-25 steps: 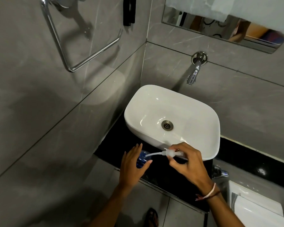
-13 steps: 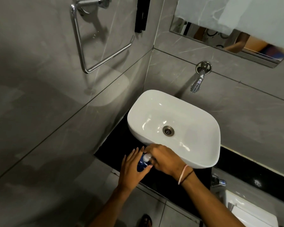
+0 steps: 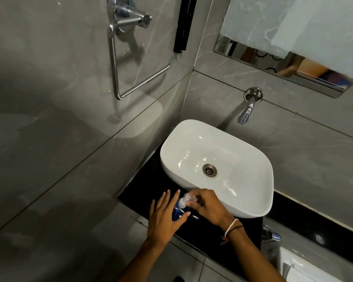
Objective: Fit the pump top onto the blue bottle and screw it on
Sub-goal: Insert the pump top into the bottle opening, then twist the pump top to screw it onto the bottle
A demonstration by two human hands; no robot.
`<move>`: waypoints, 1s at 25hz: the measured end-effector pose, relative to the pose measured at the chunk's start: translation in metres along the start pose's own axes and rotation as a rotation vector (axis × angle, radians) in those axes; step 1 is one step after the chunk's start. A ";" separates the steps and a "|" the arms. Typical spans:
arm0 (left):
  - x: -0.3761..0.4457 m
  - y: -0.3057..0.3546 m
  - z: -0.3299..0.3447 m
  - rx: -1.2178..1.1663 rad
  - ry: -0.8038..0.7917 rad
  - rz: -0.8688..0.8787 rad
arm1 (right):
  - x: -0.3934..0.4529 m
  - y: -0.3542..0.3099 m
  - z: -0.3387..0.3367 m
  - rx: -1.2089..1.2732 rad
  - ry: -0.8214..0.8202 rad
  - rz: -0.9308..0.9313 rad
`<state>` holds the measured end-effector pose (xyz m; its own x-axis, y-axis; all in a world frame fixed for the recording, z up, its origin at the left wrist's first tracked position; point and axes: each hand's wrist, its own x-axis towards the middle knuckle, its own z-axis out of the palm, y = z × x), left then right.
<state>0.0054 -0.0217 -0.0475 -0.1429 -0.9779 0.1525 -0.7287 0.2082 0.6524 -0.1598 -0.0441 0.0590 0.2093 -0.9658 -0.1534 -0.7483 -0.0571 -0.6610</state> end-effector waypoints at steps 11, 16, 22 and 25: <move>-0.002 -0.001 -0.002 0.181 -0.059 0.001 | -0.012 0.011 0.032 0.233 0.153 0.057; -0.001 0.000 -0.002 0.192 -0.044 -0.006 | -0.016 0.021 0.034 0.346 0.189 0.095; 0.000 -0.002 0.000 0.239 -0.039 0.015 | -0.015 0.021 0.034 0.322 0.189 0.076; 0.000 -0.002 -0.001 0.234 -0.041 0.033 | -0.010 0.019 0.038 0.307 0.232 0.065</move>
<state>0.0076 -0.0220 -0.0487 -0.1927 -0.9716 0.1376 -0.8580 0.2349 0.4568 -0.1519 -0.0263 0.0202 -0.0062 -0.9985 -0.0551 -0.5245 0.0502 -0.8500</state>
